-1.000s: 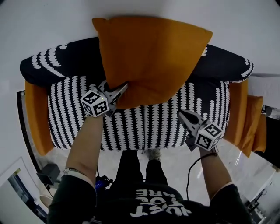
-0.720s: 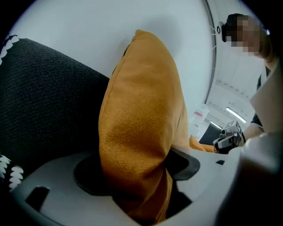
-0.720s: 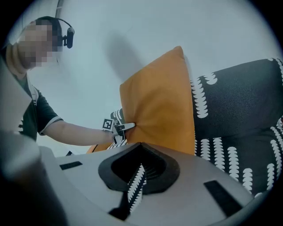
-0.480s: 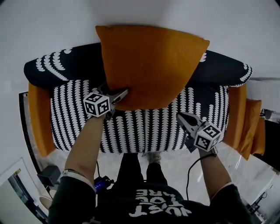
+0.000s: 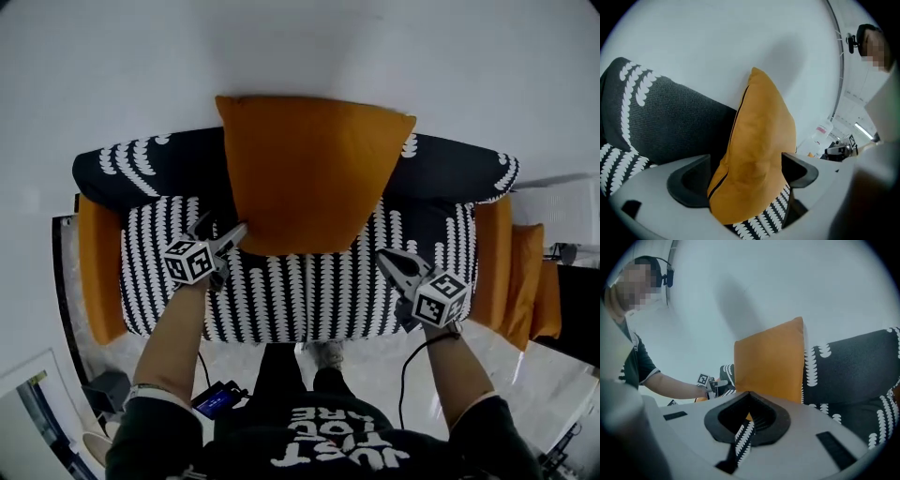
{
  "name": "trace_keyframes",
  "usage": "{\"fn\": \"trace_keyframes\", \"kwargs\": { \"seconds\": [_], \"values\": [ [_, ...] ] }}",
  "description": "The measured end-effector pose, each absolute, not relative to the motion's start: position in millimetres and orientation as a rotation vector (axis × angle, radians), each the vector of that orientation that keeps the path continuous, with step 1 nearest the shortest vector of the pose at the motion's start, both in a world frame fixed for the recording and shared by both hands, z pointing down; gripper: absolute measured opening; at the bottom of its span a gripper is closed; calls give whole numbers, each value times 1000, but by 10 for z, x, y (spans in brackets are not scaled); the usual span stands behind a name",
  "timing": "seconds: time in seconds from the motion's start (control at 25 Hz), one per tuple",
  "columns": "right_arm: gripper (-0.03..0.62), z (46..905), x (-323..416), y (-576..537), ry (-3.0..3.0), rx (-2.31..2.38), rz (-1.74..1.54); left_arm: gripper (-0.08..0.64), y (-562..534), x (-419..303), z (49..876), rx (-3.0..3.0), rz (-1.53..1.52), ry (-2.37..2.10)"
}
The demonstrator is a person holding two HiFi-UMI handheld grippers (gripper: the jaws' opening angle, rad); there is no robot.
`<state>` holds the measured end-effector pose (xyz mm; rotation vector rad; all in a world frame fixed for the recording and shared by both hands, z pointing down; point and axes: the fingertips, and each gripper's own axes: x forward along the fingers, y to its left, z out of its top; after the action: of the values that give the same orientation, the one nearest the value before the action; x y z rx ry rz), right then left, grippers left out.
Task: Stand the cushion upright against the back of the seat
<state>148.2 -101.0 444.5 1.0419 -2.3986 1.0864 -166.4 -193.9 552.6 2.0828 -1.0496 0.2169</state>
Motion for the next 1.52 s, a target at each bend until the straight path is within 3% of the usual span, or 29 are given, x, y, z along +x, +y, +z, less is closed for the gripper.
{"fn": "trace_keyframes", "kwargs": {
  "seconds": [0.4,0.48,0.56,0.68,0.8,1.2,1.52],
  "values": [
    [25,3906,1797,-743,-2442,1056,1035,448,-1425,-1379,4414,2175,70,-996],
    [25,3794,1873,-716,-2456,1059,1014,384,-1346,-1281,4171,2202,46,-1004],
    [25,3680,1957,-680,-2466,1065,994,260,-1275,-1215,3936,2225,28,-1035],
    [25,3502,2103,-531,-2476,1068,978,134,-1070,-1096,3628,2247,21,-1067],
    [25,3291,2250,-423,-2509,1062,937,60,-937,-962,3263,2292,1,-1093],
    [25,2729,2670,171,-2597,1049,899,48,57,-646,2271,2400,-50,-1206],
    [25,2399,2617,464,-2638,1036,862,48,753,-943,1837,2388,-112,-1334]
  ]
}}
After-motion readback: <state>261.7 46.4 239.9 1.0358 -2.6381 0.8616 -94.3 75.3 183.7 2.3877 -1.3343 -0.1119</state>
